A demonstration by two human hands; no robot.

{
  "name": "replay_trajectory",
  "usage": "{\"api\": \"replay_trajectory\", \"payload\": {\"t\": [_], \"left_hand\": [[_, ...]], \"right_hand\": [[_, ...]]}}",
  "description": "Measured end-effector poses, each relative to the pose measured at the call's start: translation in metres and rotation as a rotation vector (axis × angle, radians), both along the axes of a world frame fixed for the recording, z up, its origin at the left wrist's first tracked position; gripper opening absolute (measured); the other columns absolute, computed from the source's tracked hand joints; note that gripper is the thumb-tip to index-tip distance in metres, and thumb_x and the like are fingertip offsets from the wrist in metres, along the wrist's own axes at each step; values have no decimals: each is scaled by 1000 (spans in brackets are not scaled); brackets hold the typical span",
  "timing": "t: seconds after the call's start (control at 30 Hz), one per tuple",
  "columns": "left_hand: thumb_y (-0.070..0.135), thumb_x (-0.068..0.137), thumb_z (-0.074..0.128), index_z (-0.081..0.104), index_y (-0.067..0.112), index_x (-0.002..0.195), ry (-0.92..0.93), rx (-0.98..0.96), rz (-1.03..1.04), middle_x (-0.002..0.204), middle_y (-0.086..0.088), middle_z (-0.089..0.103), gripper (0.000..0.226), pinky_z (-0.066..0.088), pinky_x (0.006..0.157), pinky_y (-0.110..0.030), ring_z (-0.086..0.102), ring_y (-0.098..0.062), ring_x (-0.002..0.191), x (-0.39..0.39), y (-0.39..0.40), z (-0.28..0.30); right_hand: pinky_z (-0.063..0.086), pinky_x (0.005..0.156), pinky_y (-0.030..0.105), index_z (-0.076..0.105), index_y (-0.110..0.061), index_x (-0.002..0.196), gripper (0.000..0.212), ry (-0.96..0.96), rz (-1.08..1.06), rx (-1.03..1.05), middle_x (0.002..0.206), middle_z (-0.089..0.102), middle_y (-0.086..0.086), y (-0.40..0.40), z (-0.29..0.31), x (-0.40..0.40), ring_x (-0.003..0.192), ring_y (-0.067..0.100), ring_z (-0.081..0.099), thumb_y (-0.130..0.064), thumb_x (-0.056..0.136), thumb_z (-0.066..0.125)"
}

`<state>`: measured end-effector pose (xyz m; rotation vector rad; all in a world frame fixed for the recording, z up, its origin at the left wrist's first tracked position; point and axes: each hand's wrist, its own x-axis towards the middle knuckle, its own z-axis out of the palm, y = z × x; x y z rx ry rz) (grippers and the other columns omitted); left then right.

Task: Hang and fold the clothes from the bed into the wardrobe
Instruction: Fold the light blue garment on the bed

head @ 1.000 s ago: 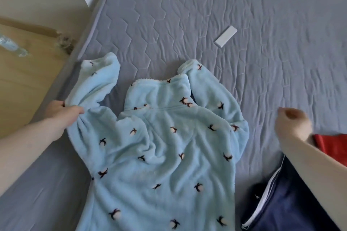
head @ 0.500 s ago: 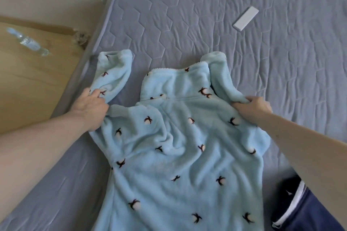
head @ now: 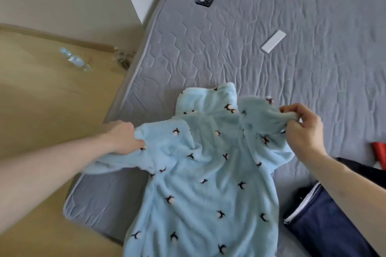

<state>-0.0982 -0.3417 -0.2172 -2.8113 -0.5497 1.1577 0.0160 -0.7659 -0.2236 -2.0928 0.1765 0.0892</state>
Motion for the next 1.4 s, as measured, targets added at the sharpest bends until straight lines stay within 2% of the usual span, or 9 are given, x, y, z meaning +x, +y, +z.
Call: {"api": "replay_trajectory", "payload": {"t": [0.13, 0.33, 0.53, 0.67, 0.77, 0.9, 1.03, 1.27, 1.4], "left_hand": [[76, 57, 73, 69, 19, 109, 178, -357, 390, 98, 1, 72, 77, 56, 77, -32, 69, -20, 86, -29, -23, 22], [59, 62, 77, 73, 15, 115, 78, -659, 737, 108, -2, 75, 69, 53, 87, -33, 72, -19, 97, -89, -90, 14], [69, 77, 71, 67, 24, 117, -69, -782, 1080, 106, 1, 72, 60, 61, 86, -41, 70, -20, 94, -128, -154, -29], [86, 59, 70, 54, 24, 139, -61, -765, 795, 140, 6, 58, 104, 50, 104, -39, 58, -16, 123, -153, -174, -58], [87, 61, 70, 29, 23, 159, 87, -628, 517, 162, 4, 33, 124, 34, 119, -38, 32, -21, 148, -178, -182, -77], [76, 71, 72, 23, 21, 159, 158, -481, 351, 157, -2, 41, 115, 39, 113, -36, 39, -25, 145, -203, -189, -104], [67, 87, 56, 65, 28, 114, 225, -361, 209, 110, 4, 70, 49, 48, 74, -31, 67, -21, 100, -212, -190, -115], [38, 85, 63, 53, 16, 61, -36, -665, 885, 53, 4, 50, 34, 32, 48, -28, 46, -16, 54, -247, -196, -88], [47, 84, 52, 62, 24, 79, 224, -551, 597, 81, 5, 60, 25, 42, 65, -30, 57, -17, 74, -294, -195, -100]], "right_hand": [[44, 80, 11, 66, -13, 82, 44, 171, 229, 67, 112, 72, -18, -6, 17, -43, 100, -13, 59, 18, 78, 35], [40, 102, 26, 55, -32, 69, 42, 299, 595, -78, 133, 63, -26, -38, -11, -120, 126, 7, 55, 7, 71, 41], [46, 83, 20, 57, -41, 81, 47, 387, 891, -344, 157, 30, -31, -56, -52, -174, 115, 15, 57, -1, 68, 36], [46, 62, 20, 42, -31, 142, 72, 377, 528, -314, 166, 7, -20, -43, -66, -212, 87, 14, 65, 1, 80, 59], [44, 100, 33, 24, -25, 157, 90, 544, 136, -262, 165, 19, -2, -40, -76, -239, 142, 23, 41, -32, 85, 77], [52, 92, 44, 41, -30, 136, 71, 859, 282, -515, 119, 59, -7, -45, -93, -275, 110, 26, 60, -56, 77, 70], [54, 66, 36, 58, -19, 93, 11, 882, 229, -380, 85, 67, 0, -35, -90, -281, 77, 22, 65, -29, 88, 60], [42, 60, 33, 56, -8, 73, 22, 992, 29, -226, 70, 61, 2, -21, -76, -311, 66, 19, 55, -21, 91, 59], [49, 79, 39, 49, -21, 92, 7, 1053, 141, -381, 93, 62, 1, -26, -89, -339, 87, 25, 60, -25, 91, 54]]}}
